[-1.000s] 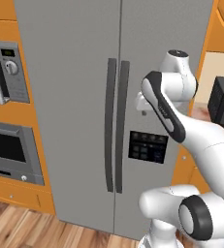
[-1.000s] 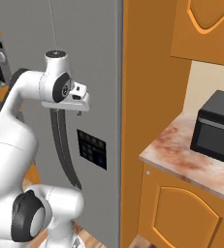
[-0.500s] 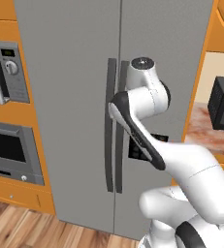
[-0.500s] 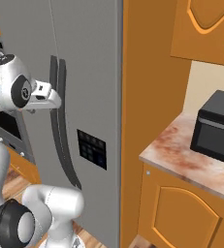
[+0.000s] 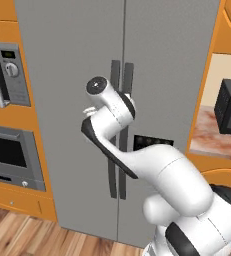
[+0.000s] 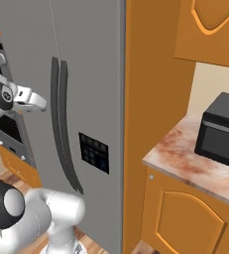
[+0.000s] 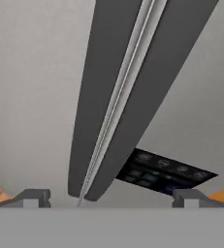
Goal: Open the fridge, remove the tangerine, eggplant, and steak, and place them on any counter.
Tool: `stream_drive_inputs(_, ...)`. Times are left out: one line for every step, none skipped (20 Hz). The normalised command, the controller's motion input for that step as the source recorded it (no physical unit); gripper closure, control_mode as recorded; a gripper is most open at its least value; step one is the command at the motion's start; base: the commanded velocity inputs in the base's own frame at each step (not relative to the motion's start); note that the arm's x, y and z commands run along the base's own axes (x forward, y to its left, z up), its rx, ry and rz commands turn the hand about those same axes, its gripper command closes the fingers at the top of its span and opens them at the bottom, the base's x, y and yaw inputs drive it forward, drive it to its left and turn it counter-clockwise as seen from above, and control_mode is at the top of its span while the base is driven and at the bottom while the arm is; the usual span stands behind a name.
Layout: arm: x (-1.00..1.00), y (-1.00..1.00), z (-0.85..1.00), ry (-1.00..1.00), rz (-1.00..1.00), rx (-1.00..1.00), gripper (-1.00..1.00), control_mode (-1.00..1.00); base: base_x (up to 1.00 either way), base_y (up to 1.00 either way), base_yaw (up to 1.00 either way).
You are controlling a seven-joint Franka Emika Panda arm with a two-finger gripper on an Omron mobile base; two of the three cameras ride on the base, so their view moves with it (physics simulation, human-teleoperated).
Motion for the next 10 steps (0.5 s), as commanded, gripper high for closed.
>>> stream_drive_inputs(0.72,0.0,-0.09,-0.04,-0.27,-0.12,-1.0,-1.0,0.0,0.0,0.0)
stream_drive_inputs(0.7,0.0,-0.07,-0.04,-0.27,-0.11,-1.0,-1.0,0.0,0.0,0.0)
stream_drive_inputs(0.67,0.0,-0.07,-0.03,-0.27,-0.12,-1.0,-1.0,0.0,0.0,0.0)
stream_drive_inputs(0.6,0.0,-0.09,-0.03,-0.26,-0.13,-1.0,-1.0,0.0,0.0,0.0)
stream_drive_inputs(0.55,-0.05,-0.12,-0.02,-0.26,-0.13,-1.0,-1.0,0.0,0.0,0.0)
stream_drive_inputs(0.48,-0.04,-0.12,-0.03,-0.25,-0.14,-1.0,-1.0,0.0,0.0,0.0)
stream_drive_inputs(0.48,0.0,-0.12,-0.03,-0.24,-0.14,-1.0,-1.0,0.0,0.0,0.0)
stream_drive_inputs(0.44,0.0,-0.09,-0.06,-0.21,-0.13,-1.0,-1.0,0.0,0.0,0.0)
stream_drive_inputs(0.4,0.0,-0.06,-0.07,-0.19,-0.12,-1.0,-1.0,0.0,0.0,0.0)
stream_drive_inputs(0.33,0.0,-0.04,-0.09,-0.18,-0.13,-1.0,-1.0,0.0,0.0,0.0)
